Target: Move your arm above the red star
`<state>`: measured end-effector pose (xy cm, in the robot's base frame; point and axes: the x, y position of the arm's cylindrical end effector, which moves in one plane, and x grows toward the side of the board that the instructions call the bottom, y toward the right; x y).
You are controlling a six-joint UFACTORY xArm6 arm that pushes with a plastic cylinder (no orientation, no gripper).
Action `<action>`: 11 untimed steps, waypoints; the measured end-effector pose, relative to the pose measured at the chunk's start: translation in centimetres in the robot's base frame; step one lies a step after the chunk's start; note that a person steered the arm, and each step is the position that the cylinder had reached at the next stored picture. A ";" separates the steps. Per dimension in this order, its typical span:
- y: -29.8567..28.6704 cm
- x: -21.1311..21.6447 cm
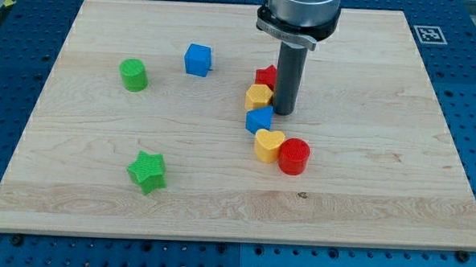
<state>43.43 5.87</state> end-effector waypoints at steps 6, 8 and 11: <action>-0.3 -9.8; -0.9 -10.1; -14.1 -17.4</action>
